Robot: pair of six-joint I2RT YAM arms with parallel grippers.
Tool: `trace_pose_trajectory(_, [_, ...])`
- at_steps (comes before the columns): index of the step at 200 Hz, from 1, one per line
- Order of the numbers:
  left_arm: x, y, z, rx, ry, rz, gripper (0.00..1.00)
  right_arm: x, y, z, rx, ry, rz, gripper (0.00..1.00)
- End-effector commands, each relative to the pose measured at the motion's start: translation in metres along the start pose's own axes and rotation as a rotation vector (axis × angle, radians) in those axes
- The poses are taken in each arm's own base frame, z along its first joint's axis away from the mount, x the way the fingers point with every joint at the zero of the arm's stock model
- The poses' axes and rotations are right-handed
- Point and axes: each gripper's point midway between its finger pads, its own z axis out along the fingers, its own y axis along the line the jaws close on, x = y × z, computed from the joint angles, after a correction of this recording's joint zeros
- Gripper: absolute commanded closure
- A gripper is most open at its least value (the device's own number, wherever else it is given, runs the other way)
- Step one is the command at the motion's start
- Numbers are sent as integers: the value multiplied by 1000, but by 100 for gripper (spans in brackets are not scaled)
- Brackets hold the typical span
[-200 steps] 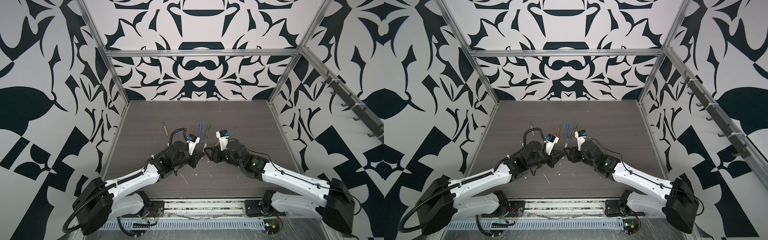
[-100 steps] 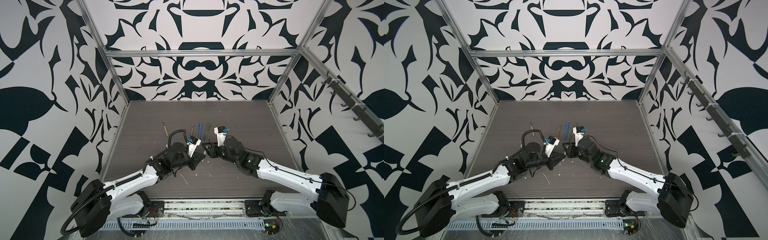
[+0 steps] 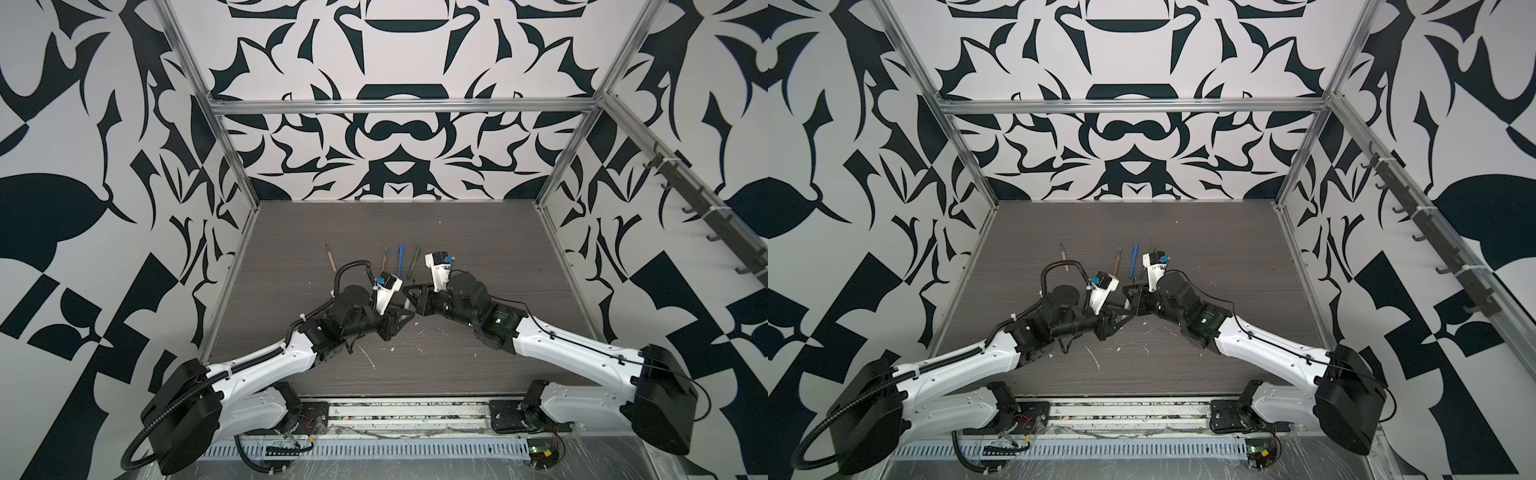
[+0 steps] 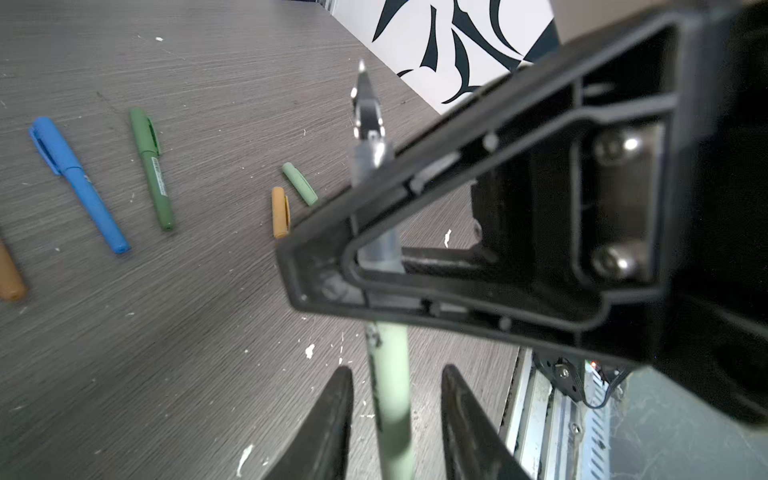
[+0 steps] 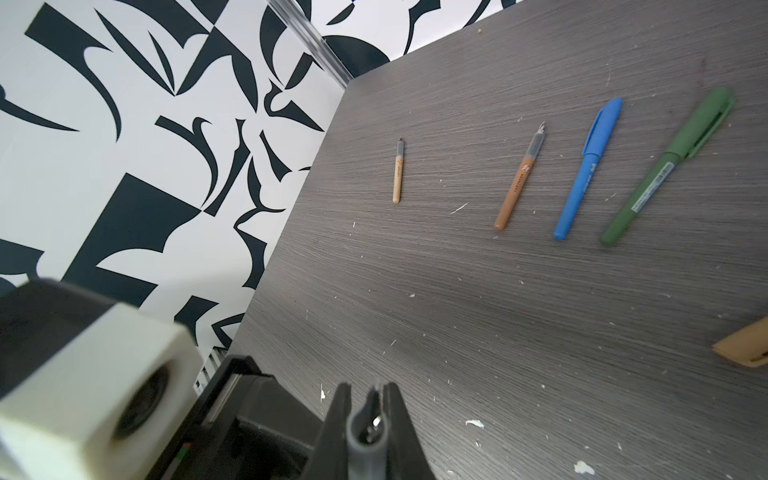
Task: Insert the pens into the pen caps
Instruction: 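Move the right gripper away to the light green cap on the table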
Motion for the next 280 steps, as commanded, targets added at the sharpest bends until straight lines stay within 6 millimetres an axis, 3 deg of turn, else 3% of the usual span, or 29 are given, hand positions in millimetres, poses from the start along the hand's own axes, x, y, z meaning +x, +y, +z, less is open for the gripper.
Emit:
trace_pose_trajectory(1, [-4, -4, 6, 26, -10, -8, 74, -14, 21, -2, -75, -36, 8, 100])
trace_pose_trajectory(35, [-7, -3, 5, 21, -31, -15, 92, -12, 20, -4, -81, -36, 11, 100])
trace_pose_trajectory(48, [-7, 2, 4, -8, -39, -15, 94, -14, 23, -9, -88, -38, 4, 76])
trace_pose_trajectory(57, [-7, 7, 3, -38, -48, -16, 95, -16, 25, -14, -85, -40, -5, 64])
trace_pose_trajectory(70, [-6, 18, 1, -94, -63, -21, 96, -19, 24, -25, -58, -45, -24, 56])
trace_pose_trajectory(86, [-3, 29, -2, -146, -85, -22, 96, -25, 18, -45, 0, -66, -49, 54])
trace_pose_trajectory(112, [-1, 29, -8, -139, -122, -9, 96, -32, -12, -78, 174, -77, -164, 52])
trace_pose_trajectory(136, [-4, 20, -12, -93, -146, 5, 96, -57, -71, -96, 413, -18, -158, 53])
trace_pose_trajectory(146, [-8, 16, -13, -72, -163, 6, 96, -62, -89, -90, 440, 35, -119, 53])
trace_pose_trajectory(198, [-8, 9, -9, -25, -151, -29, 97, -37, -173, -42, 739, 317, -195, 54])
trace_pose_trajectory(226, [-6, 6, -13, -13, -155, -29, 96, -24, -197, -18, 782, 418, -223, 52])
trace_pose_trajectory(280, [-4, 5, -19, -4, -174, -41, 96, -6, -232, 3, 850, 513, -229, 52])
